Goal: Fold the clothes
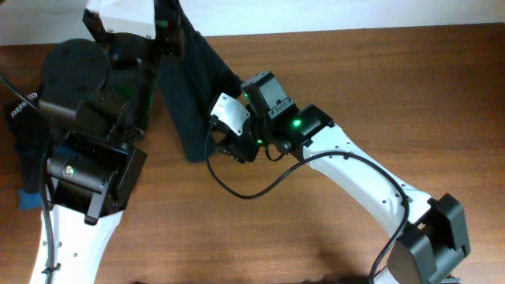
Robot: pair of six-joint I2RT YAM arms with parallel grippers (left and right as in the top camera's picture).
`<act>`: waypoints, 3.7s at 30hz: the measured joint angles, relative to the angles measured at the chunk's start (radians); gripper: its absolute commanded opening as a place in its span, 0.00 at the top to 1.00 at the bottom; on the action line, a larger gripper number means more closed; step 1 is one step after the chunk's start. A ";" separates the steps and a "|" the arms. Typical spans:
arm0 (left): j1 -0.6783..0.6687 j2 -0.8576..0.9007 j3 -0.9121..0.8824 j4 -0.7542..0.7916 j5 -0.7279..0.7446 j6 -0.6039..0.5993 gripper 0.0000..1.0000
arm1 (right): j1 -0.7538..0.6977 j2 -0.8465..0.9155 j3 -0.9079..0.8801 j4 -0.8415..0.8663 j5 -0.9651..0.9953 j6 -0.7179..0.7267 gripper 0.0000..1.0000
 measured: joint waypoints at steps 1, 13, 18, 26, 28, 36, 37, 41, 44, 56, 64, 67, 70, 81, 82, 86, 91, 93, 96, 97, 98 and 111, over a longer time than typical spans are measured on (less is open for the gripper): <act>0.000 0.000 0.000 0.000 0.000 0.000 1.00 | 0.000 0.005 -0.001 0.011 0.010 0.000 0.39; 0.000 0.000 0.000 -0.003 0.000 0.000 0.99 | 0.000 0.022 -0.002 0.061 0.044 0.000 0.40; 0.000 0.000 0.000 -0.003 0.000 0.000 0.99 | 0.000 0.022 -0.002 0.061 0.043 -0.002 0.65; 0.000 0.000 0.000 -0.003 0.000 0.000 0.99 | 0.000 0.024 -0.002 0.061 0.044 -0.003 0.51; 0.000 0.000 0.000 -0.003 0.000 0.000 1.00 | 0.000 0.028 -0.002 0.062 0.044 -0.005 0.51; 0.000 0.000 0.000 -0.003 0.000 0.000 0.99 | 0.000 0.086 -0.002 0.077 0.044 -0.004 0.68; 0.000 0.000 0.000 -0.003 0.000 0.000 1.00 | 0.000 0.090 -0.003 0.079 0.044 -0.003 0.73; 0.000 0.000 0.000 -0.004 0.000 0.000 1.00 | 0.000 0.090 -0.004 0.096 0.044 -0.003 0.73; 0.000 0.000 0.000 -0.006 0.000 0.000 0.99 | 0.000 0.090 -0.004 0.100 0.044 -0.003 0.68; 0.000 0.000 0.000 -0.006 0.000 0.000 0.99 | 0.000 0.090 -0.004 0.150 0.044 -0.003 0.70; 0.000 0.000 0.000 -0.006 0.000 0.000 0.99 | 0.000 0.090 -0.004 0.166 0.044 -0.003 0.96; 0.000 0.000 0.000 -0.015 0.000 0.000 0.99 | 0.000 0.090 -0.004 0.154 0.060 0.013 0.96; 0.000 0.000 0.000 -0.033 -0.002 0.004 0.99 | 0.000 0.090 -0.004 0.106 0.080 0.027 0.96; 0.000 0.000 0.000 -0.095 -0.118 0.034 0.99 | -0.045 -0.077 -0.009 -0.045 0.274 0.090 0.96; 0.000 0.000 0.000 -0.097 -0.130 0.038 1.00 | -0.055 -0.114 -0.009 -0.048 0.286 0.091 0.96; 0.000 -0.002 0.000 -0.132 -0.163 0.047 0.99 | -0.115 -0.270 -0.008 -0.053 0.322 0.095 0.96; 0.000 -0.002 0.000 -0.230 -0.178 0.054 0.99 | -0.198 -0.397 0.007 -0.090 0.341 0.095 0.96; 0.000 -0.002 0.000 -0.279 -0.181 0.057 1.00 | -0.229 -0.420 0.021 -0.128 0.357 0.095 0.96; 0.000 -0.002 0.000 -0.335 -0.193 0.060 0.99 | -0.264 -0.430 0.045 -0.185 0.395 0.095 0.96; 0.000 -0.002 0.000 -0.353 -0.203 0.060 0.99 | -0.280 -0.430 0.058 -0.211 0.412 0.095 0.96; 0.000 -0.002 0.000 -0.369 -0.214 0.061 0.99 | -0.294 -0.430 0.068 -0.229 0.425 0.095 0.96; 0.074 0.063 0.001 -0.480 -0.296 0.066 0.99 | -0.495 -0.430 0.226 -0.348 0.487 0.095 0.96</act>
